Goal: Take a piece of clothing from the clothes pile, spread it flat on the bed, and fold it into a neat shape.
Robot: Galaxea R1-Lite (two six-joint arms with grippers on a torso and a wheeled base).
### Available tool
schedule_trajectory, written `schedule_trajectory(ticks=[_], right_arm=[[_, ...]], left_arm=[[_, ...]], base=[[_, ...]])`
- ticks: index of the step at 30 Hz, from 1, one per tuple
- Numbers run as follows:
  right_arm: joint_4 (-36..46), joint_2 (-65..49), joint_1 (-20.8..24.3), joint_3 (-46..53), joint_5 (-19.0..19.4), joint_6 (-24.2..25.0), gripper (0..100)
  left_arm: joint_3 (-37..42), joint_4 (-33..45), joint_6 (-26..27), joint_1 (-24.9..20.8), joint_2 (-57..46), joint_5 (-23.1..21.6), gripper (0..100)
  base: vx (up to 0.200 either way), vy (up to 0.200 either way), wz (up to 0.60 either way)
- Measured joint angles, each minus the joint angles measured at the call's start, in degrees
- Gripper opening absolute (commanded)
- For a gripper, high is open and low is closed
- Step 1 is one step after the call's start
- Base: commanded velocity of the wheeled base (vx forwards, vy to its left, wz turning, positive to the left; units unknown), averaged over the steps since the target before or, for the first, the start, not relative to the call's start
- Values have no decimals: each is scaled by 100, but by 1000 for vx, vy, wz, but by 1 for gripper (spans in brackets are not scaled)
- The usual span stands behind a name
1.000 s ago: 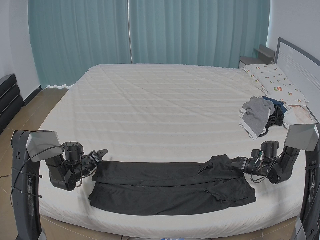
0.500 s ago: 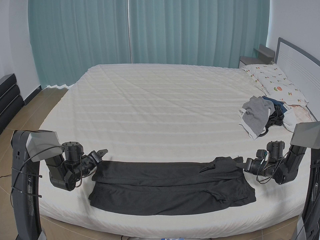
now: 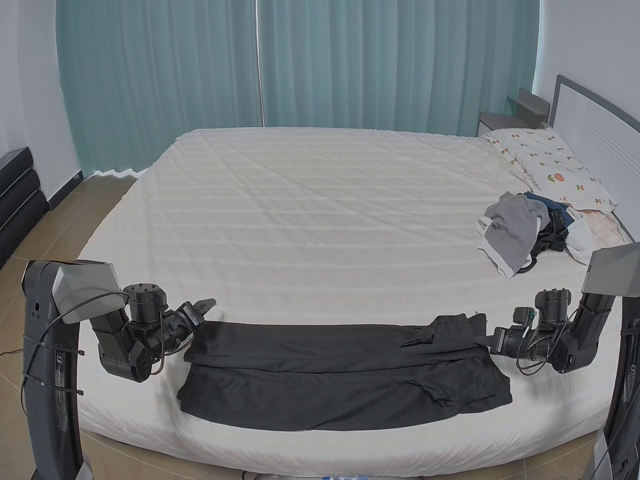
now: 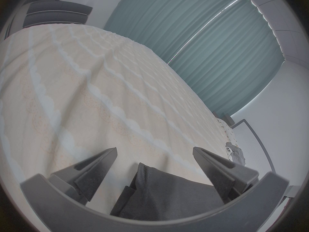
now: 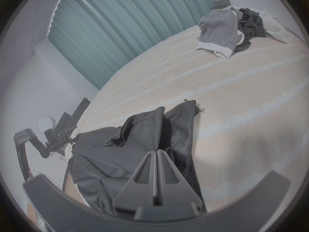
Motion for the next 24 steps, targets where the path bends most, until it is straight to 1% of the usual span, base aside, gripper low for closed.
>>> schedule_trajectory(ticks=[4, 12, 16, 21, 22, 24], right_arm=[[-2, 10, -15, 88, 2, -386, 0], [-77, 24, -20, 261, 59, -696, 0], [-99, 18, -21, 306, 202, -775, 0], [-238, 24, -48, 330, 211, -778, 0], [-235, 33, -52, 330, 206, -780, 100], [-232, 55, -56, 315, 206, -783, 100]], left_arm=[[2, 0, 0, 0, 0, 0, 100], [2, 0, -2, 0, 0, 0, 100], [2, 0, -2, 0, 2, -2, 100], [2, 0, -2, 0, 2, 0, 100], [2, 0, -2, 0, 0, 0, 100], [2, 0, -2, 0, 2, 0, 100]], base=[[0, 0, 0], [0, 0, 0], [0, 0, 0], [0, 0, 0], [0, 0, 0], [0, 0, 0]])
